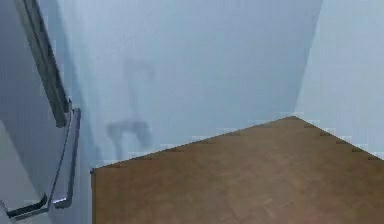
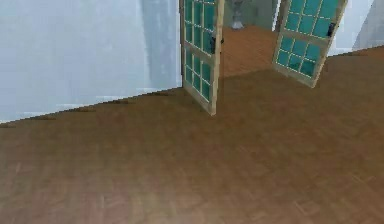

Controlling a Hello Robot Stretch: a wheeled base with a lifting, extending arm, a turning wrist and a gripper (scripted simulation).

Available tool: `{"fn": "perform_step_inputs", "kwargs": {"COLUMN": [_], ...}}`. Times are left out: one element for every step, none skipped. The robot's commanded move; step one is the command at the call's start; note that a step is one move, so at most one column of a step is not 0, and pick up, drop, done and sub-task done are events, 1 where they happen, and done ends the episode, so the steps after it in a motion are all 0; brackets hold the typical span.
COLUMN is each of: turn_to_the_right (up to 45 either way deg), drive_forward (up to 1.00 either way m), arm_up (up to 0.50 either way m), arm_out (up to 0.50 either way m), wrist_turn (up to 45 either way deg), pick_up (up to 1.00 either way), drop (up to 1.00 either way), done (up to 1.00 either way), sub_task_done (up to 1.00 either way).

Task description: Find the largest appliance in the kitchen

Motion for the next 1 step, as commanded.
{"fn": "perform_step_inputs", "kwargs": {"turn_to_the_right": [-45.0], "drive_forward": [0.00], "arm_up": [0.00], "arm_out": [0.00], "wrist_turn": [0.0], "pick_up": [0.00], "drop": [0.00], "done": [0.00], "sub_task_done": [0.00]}}
